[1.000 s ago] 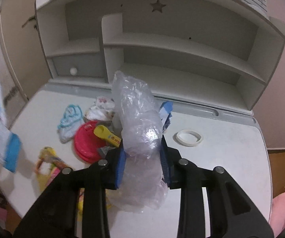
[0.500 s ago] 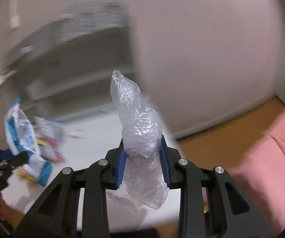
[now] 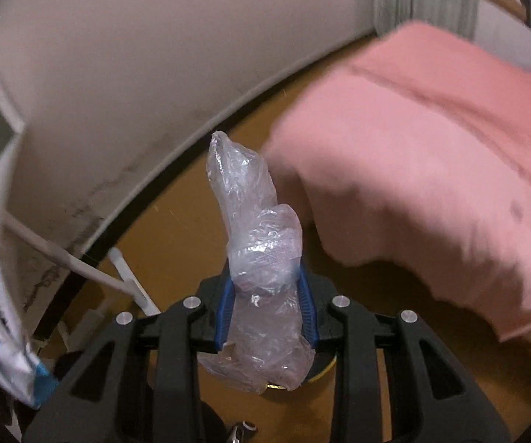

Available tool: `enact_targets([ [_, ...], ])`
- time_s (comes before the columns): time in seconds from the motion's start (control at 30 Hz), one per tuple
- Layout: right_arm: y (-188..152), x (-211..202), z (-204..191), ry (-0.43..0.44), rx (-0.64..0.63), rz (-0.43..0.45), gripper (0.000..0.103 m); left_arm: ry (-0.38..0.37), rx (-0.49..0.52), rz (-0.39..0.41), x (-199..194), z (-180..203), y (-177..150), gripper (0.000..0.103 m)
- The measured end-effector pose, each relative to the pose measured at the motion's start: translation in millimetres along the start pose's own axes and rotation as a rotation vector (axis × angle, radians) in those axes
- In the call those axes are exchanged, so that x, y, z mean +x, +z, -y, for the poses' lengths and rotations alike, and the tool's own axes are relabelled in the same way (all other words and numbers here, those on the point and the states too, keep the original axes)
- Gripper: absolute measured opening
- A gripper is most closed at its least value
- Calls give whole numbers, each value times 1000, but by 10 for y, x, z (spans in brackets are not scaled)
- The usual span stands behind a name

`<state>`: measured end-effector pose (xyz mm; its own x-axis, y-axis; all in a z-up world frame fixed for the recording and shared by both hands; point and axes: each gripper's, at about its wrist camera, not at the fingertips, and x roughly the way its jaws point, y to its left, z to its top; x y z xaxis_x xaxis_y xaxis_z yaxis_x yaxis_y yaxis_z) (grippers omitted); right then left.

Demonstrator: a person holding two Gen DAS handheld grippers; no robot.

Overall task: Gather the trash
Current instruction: 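Carry both bags to the black bin and open both tools to drop them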

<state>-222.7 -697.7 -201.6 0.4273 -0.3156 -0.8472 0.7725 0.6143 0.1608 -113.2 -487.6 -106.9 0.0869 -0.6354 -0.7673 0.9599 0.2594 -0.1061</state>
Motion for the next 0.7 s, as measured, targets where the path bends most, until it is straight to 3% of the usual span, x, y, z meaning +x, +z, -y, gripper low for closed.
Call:
enact_targets([
  [0.3, -691, 1247, 354, -20, 18, -285, 31, 10, 12, -194, 1273, 91, 23, 45],
  [0.57, -834, 1578, 441, 6, 55, -344, 32, 13, 16, -256, 1636, 140, -60, 45],
  [0.6, -823, 1592, 441, 17, 61, -346, 37, 11, 11, -267, 1696, 133, -53, 45],
  [0.63, -812, 1602, 448, 19, 65, -348, 49, 9, 11, -270, 1668, 163, -94, 45],
  [0.7, -787, 1547, 498, 14, 71, -325, 60, 12, 17, -278, 1714, 178, -107, 45],
])
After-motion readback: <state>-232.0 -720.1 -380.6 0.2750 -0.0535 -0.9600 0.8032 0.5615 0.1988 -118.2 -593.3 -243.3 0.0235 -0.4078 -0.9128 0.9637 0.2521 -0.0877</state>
